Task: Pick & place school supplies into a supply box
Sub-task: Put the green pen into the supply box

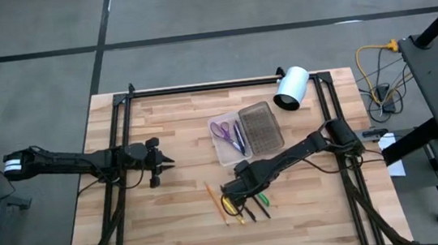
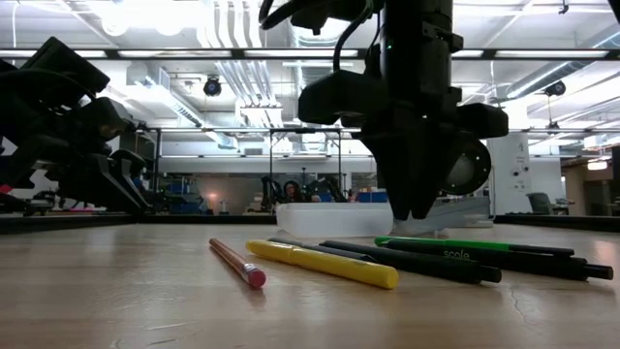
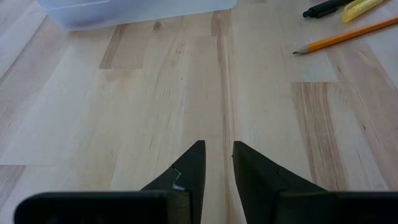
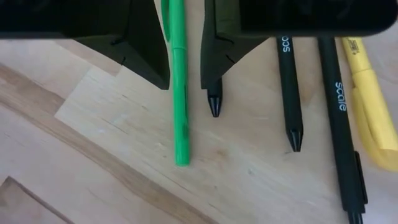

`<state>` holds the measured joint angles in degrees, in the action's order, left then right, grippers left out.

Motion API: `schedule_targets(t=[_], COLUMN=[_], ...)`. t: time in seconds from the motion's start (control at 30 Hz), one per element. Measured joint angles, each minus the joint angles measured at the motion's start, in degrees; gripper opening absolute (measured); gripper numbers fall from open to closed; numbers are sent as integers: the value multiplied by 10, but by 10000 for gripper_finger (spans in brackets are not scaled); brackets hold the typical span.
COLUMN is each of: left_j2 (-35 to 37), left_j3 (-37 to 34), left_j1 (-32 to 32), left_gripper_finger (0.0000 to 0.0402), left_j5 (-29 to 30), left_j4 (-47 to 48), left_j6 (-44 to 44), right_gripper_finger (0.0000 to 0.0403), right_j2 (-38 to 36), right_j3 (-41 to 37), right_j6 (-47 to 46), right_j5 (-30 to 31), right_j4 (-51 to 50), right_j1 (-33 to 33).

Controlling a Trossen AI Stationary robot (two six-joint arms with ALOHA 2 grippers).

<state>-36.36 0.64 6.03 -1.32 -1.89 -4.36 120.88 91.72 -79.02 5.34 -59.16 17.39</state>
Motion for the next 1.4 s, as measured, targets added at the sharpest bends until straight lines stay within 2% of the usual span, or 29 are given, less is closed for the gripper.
schedule_targets(t=[0.37,0.6,0.83,1.17,1.4], left_j2=[0,0,0,0,0], left_j3=[0,0,0,0,0], left_j1=[0,0,0,0,0], left_gripper_finger=[67,66,67,66,66], left_j5=[0,0,0,0,0], left_j4=[0,0,0,0,0], left_j6=[0,0,0,0,0], right_gripper_finger=[78,68,74,83,69], right_j2=[0,0,-3,-1,-1], right_j3=[-7,-46,-79,-69,-69], right_j6=[-16,-16,-38,-17,-18], right_j5=[2,0,-28,-24,-24], right_j4=[3,38,67,71,76], right_j1=[0,0,-1,0,-2])
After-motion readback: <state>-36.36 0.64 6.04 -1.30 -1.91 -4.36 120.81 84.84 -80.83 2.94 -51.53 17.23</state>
